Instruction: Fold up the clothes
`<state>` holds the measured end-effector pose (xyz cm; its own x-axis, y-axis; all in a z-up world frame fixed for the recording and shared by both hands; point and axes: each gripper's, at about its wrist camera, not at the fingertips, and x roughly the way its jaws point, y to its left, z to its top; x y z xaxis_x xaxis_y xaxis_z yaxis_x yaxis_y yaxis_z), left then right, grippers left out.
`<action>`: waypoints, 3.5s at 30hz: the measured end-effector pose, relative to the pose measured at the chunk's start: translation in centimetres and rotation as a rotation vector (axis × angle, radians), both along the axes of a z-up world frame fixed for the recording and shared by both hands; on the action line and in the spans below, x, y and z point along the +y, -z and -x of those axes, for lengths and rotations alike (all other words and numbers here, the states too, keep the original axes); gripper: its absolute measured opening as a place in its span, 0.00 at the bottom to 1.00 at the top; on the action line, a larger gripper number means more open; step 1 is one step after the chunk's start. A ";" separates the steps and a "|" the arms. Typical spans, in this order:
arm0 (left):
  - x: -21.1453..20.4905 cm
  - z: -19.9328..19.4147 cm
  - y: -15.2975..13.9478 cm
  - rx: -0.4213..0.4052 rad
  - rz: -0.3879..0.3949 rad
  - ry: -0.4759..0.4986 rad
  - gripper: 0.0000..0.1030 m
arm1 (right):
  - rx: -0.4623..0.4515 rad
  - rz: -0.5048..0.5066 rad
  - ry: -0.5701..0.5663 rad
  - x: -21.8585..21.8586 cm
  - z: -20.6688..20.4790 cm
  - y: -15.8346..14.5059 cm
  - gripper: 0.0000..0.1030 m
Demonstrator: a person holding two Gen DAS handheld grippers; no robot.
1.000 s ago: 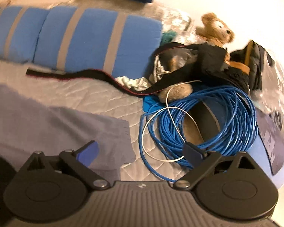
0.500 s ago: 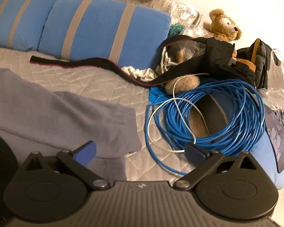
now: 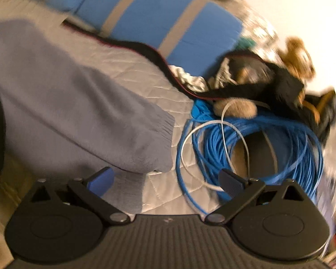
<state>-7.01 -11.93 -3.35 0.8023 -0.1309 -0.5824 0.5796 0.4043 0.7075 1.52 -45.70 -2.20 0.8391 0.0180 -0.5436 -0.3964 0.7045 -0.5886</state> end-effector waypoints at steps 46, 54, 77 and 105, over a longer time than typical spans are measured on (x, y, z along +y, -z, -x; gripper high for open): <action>4.2 -0.9 -5.3 0.002 0.062 -0.069 0.03 | -0.057 0.496 -0.360 4.1 -2.0 4.9 0.58; 4.6 -0.4 -5.9 0.081 0.063 -0.046 0.03 | -0.036 0.510 -0.358 3.3 -1.6 3.0 0.10; 5.3 1.1 -5.6 0.353 -0.021 0.027 0.02 | 0.076 0.507 -0.415 2.5 3.9 3.8 0.09; 5.5 1.2 -4.0 0.470 -0.065 0.053 0.28 | -0.071 0.180 -0.086 3.9 -0.7 -6.2 1.00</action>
<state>-8.24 -6.43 0.66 0.4429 -0.1157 -0.8891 0.8616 0.3290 0.3865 2.20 -41.80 3.97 0.8749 -0.0009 -0.4843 -0.4038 0.5509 -0.7304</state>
